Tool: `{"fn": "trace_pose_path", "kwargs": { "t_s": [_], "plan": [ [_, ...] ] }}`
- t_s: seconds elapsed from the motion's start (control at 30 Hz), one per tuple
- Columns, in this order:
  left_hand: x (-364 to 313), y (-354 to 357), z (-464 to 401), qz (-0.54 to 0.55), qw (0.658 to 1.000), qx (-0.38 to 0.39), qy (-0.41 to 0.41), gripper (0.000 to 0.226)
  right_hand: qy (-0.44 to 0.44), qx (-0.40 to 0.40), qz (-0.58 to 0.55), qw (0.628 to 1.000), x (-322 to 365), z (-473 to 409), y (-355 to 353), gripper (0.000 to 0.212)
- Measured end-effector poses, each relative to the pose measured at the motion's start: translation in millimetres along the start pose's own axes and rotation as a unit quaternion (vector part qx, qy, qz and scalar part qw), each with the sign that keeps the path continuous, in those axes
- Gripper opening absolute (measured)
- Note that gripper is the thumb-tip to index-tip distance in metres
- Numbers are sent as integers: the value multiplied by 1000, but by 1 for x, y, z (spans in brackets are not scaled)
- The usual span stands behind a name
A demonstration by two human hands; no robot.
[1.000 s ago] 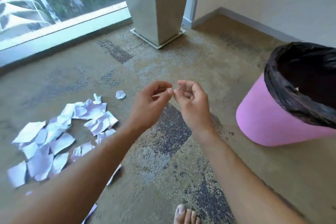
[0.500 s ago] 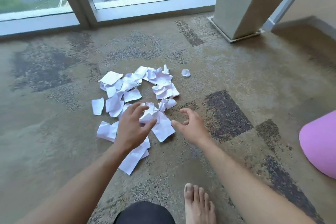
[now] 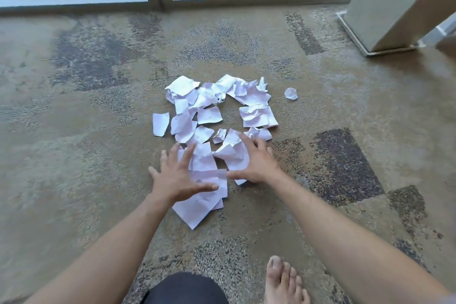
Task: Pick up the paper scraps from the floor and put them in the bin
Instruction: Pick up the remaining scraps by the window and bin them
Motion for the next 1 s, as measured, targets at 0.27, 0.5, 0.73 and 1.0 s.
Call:
{"fn": "trace_pose_path", "kwargs": {
  "t_s": [0.27,0.5,0.73,1.0],
  "plan": [
    [-30,25,14,-139,985,2,101,138,-38,-15,98,994,30,0,18,90],
    [-31,28,21,42,995,8,95,118,-55,-60,-3,997,33,12,27,52],
    [-27,22,22,149,983,-18,109,64,-47,-67,-182,980,26,22,29,27],
    [-35,17,23,382,920,46,75,31,11,-36,-418,908,-12,37,23,36]
  ]
}}
Point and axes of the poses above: each hand's wrist, its own z-axis away from the middle knuckle, its own y-axis out of the palm, x = y × z, the point moved 6 cm from there along -z, towards the middle knuckle, and after that the axes turned 8 degrees about z, right-handed, at the moved point
